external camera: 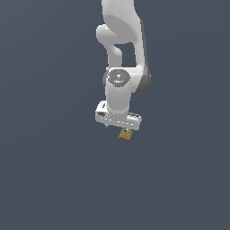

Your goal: Pick up the object and move it to a goal position.

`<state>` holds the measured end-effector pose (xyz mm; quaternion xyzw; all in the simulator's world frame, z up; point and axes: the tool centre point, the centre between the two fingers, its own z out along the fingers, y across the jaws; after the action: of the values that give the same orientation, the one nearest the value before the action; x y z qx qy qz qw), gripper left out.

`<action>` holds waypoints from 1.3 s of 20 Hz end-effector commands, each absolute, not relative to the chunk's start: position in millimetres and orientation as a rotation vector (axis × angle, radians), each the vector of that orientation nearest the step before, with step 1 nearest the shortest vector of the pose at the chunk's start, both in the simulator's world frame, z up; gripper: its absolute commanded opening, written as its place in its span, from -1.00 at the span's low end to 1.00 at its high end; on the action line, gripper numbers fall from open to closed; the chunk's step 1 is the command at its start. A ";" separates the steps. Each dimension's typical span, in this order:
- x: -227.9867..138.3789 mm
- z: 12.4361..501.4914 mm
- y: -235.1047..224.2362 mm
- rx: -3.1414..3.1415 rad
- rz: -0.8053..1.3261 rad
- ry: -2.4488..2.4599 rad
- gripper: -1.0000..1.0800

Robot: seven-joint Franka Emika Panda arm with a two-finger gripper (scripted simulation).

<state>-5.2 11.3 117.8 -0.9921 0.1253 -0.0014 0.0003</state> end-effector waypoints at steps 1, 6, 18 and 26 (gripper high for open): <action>-8.2 103.3 23.6 -3.107 -0.003 0.457 0.92; -14.2 80.7 42.2 -3.091 -0.001 0.557 0.92; -20.7 61.5 57.9 -3.075 0.001 0.642 0.92; -21.5 40.3 58.1 -3.075 0.001 0.644 0.92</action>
<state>-20.8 58.0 47.1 -0.9788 0.2048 -0.0003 0.0002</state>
